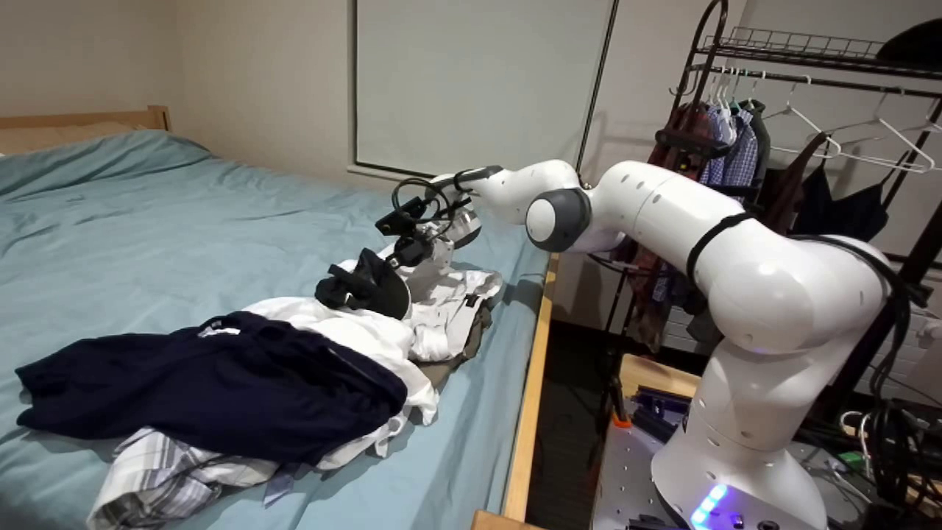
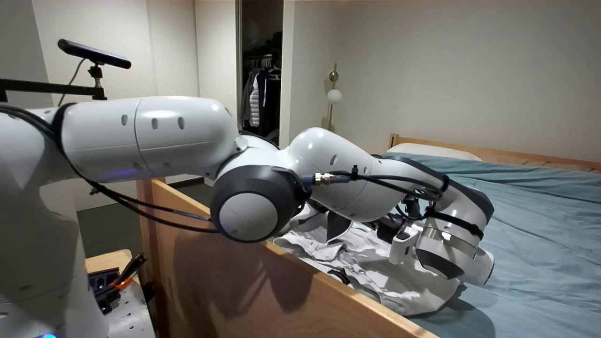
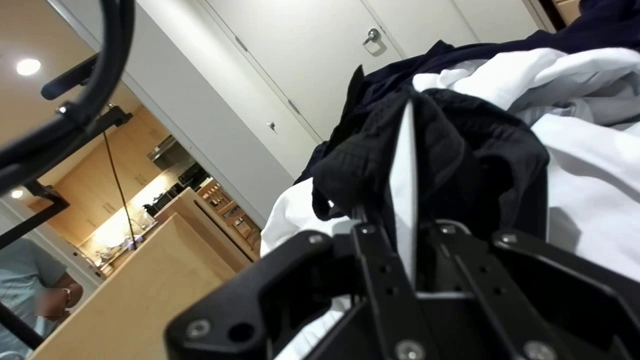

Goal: Move the cap to the right

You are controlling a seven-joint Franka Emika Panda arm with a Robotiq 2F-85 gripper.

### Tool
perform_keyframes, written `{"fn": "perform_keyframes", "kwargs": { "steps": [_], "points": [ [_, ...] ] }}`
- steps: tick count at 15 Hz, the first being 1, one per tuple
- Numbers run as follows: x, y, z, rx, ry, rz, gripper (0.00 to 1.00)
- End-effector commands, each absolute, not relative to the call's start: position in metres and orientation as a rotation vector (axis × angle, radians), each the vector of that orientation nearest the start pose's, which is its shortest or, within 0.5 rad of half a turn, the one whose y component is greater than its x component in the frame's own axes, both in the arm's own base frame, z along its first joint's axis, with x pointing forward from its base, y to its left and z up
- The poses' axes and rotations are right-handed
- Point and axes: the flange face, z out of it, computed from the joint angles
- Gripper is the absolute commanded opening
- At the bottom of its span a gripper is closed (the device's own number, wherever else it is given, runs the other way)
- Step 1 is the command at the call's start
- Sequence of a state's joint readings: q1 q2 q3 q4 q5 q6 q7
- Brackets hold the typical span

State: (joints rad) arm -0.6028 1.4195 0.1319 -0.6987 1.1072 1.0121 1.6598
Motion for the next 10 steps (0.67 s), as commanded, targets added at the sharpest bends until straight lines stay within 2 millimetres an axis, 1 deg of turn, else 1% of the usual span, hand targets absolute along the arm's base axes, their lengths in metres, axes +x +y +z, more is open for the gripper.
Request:
{"fn": "perform_keyframes", "kwargs": {
  "steps": [1,4,5,8,10],
  "points": [
    [0.657,-0.260,0.126,-0.873,1.706,1.702,0.49],
    [0.657,-0.268,0.099,-0.868,1.730,1.604,0.69],
    [0.658,-0.274,0.098,-0.889,1.729,1.547,0.75],
    [0.656,-0.291,0.085,-0.982,1.720,1.368,0.95],
    [0.653,-0.307,0.080,-1.034,1.722,1.252,1.00]
  ]
}}
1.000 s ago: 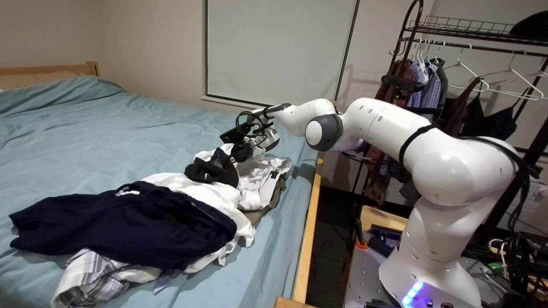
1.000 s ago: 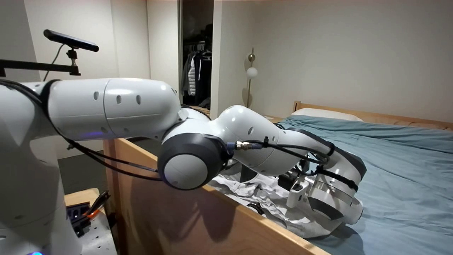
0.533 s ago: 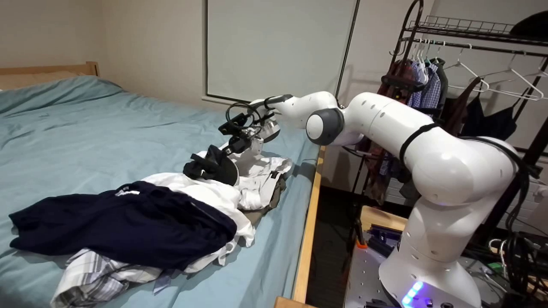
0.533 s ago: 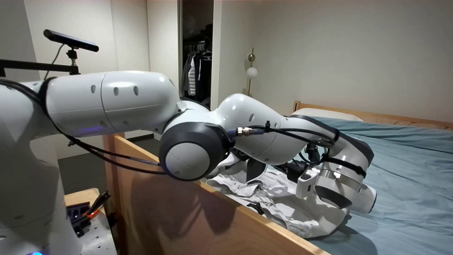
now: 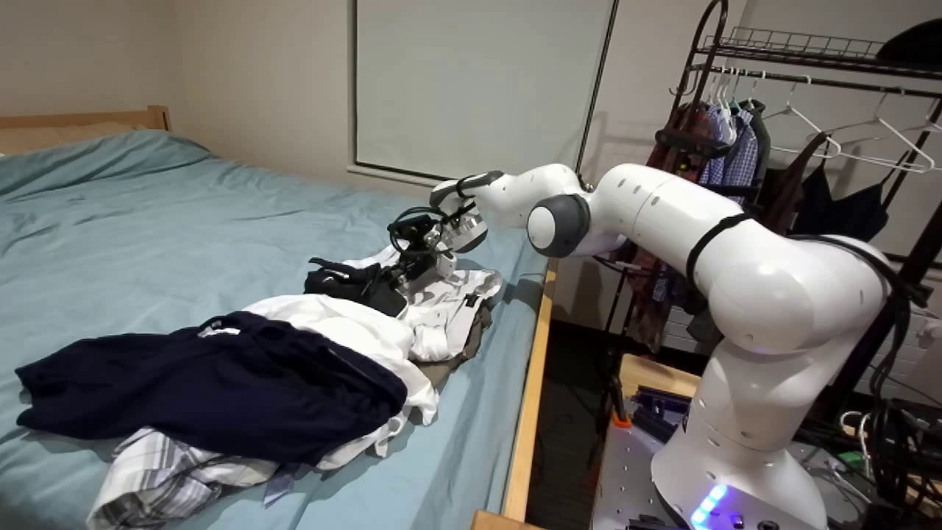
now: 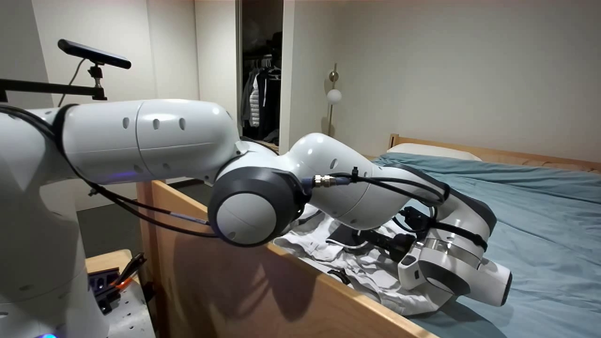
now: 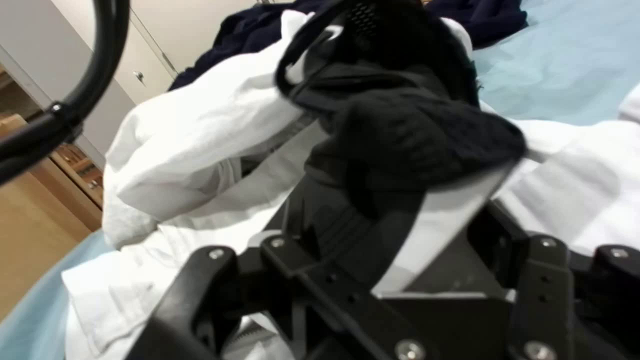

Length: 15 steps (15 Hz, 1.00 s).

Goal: Move the cap to the right

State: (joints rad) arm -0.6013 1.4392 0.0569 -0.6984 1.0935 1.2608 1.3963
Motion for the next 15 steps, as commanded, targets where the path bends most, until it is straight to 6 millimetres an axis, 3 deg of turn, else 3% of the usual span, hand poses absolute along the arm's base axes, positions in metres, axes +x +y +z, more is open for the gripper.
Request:
{"fn": "perform_keyframes", "kwargs": {
  "steps": [1,4,6,11,15],
  "points": [
    [0.650,-0.316,0.078,-1.057,1.723,1.193,1.00],
    [0.644,-0.340,0.079,-1.155,1.710,1.027,1.00],
    [0.637,-0.351,0.091,-1.261,1.674,0.959,1.00],
    [0.618,-0.383,0.146,-1.541,1.620,0.787,1.00],
    [0.585,-0.403,0.197,-1.713,1.533,0.735,1.00]
  ]
}}
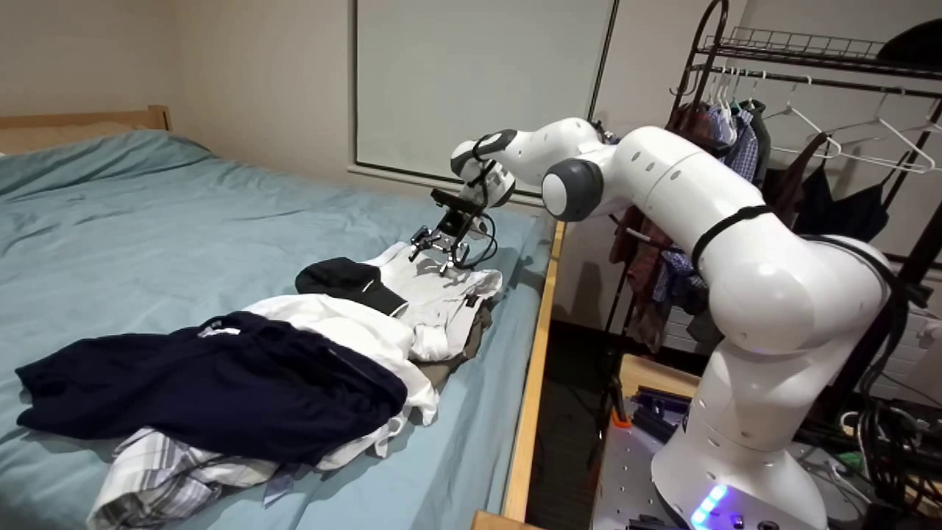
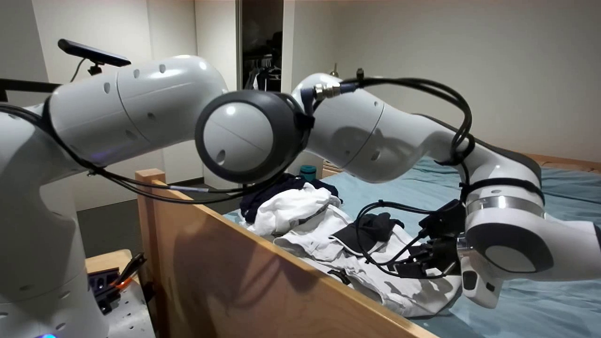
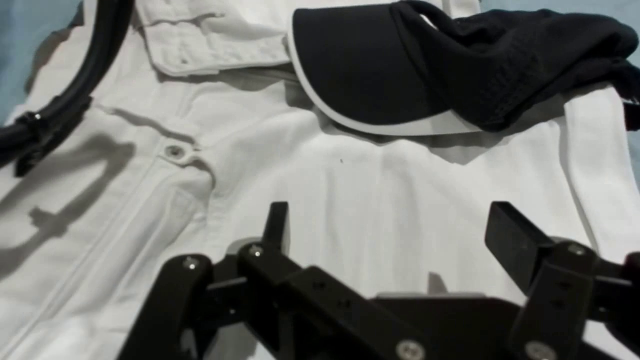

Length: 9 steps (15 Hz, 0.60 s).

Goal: Move the cap to the right

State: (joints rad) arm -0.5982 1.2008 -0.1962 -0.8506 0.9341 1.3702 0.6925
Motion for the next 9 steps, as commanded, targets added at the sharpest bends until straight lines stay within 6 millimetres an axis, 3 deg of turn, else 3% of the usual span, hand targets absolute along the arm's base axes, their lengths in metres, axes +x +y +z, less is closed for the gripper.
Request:
{"fn": "perform_keyframes", "kwargs": {
  "steps": [1,6,7,9],
  "points": [
    [0.577,-0.406,0.211,-1.767,1.499,0.717,1.00],
    [0.527,-0.401,0.281,-1.996,1.191,0.685,1.00],
    [0.551,-0.413,0.256,-1.953,1.299,0.702,1.00],
    [0.540,-0.411,0.278,-1.979,1.238,0.677,1.00]
  ]
}}
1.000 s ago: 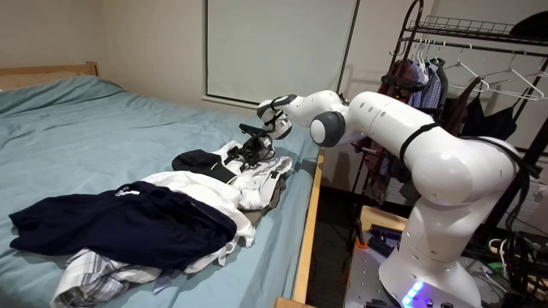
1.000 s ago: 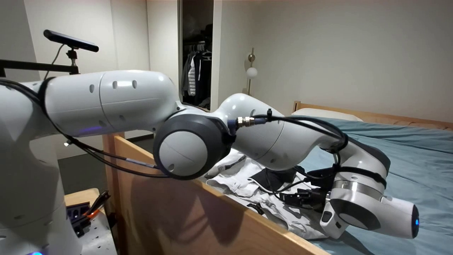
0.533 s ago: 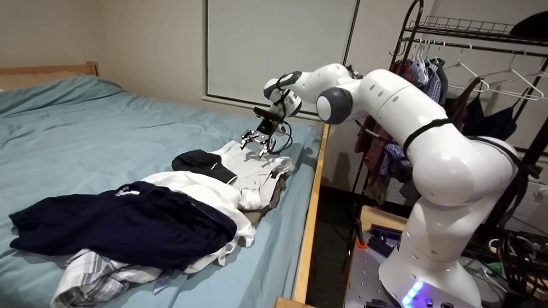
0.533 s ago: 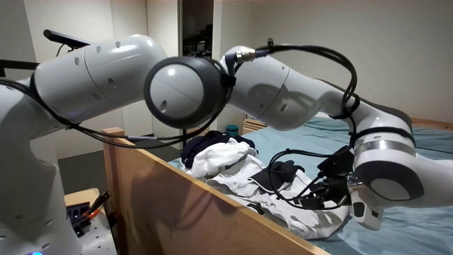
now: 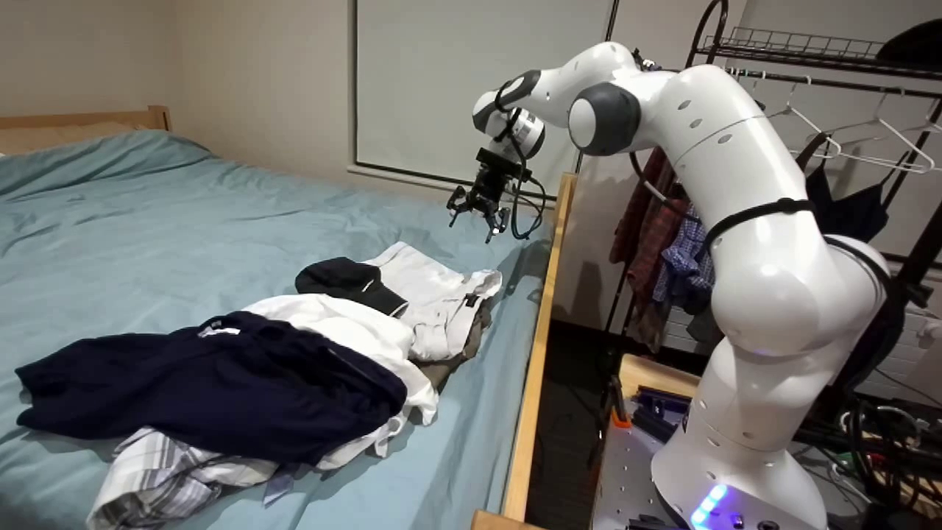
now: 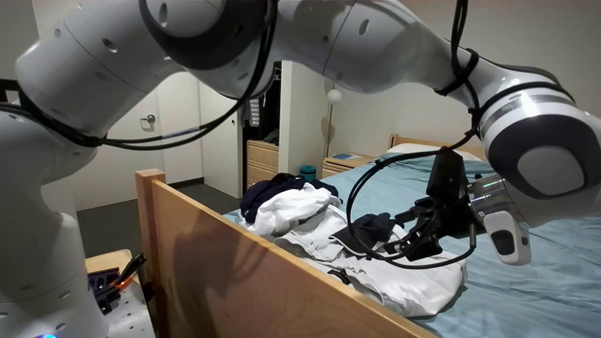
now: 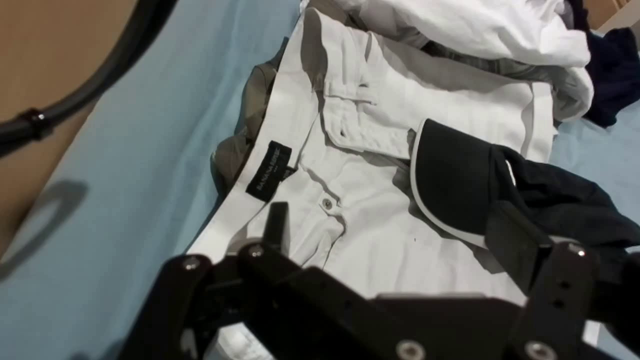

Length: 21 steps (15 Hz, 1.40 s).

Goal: Move the cap to the right

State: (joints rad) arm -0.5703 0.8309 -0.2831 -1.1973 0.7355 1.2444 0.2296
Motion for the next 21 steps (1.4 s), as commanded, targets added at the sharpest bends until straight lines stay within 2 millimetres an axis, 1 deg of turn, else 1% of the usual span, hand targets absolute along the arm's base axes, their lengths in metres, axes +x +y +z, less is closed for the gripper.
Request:
{"fn": "perform_keyframes", "kwargs": {
  "steps": [1,2,3,4,5,6,7,8,10,11,13,14,15,16,17,18,19,21],
  "points": [
    [0.537,-0.409,0.283,-1.978,1.227,0.672,1.00],
    [0.539,-0.402,0.272,-1.960,1.173,0.739,1.00],
    [0.542,-0.395,0.269,-2.027,1.152,0.763,1.00],
    [0.542,-0.383,0.268,-2.113,1.120,0.789,1.00],
    [0.538,-0.373,0.265,-2.164,1.104,0.796,1.00],
    [0.530,-0.362,0.263,-2.218,1.073,0.816,1.00],
    [0.525,-0.355,0.261,-2.277,1.040,0.830,1.00],
    [0.515,-0.351,0.262,-2.339,1.003,0.838,1.00],
    [0.493,-0.354,0.266,-2.469,0.920,0.860,1.00],
    [0.481,-0.360,0.272,-2.541,0.878,0.860,1.00],
    [0.454,-0.376,0.284,-2.677,0.802,0.833,1.00],
    [0.439,-0.386,0.294,-2.738,0.771,0.801,1.00],
    [0.422,-0.396,0.303,-2.794,0.740,0.761,1.00],
    [0.405,-0.407,0.315,-2.828,0.727,0.682,1.00],
    [0.447,-0.400,0.292,-2.758,0.791,0.758,1.00],
    [0.445,-0.400,0.299,-2.767,0.785,0.707,1.00],
    [0.446,-0.399,0.301,-2.769,0.782,0.706,1.00],
    [0.448,-0.397,0.296,-2.768,0.776,0.720,1.00]
  ]
}}
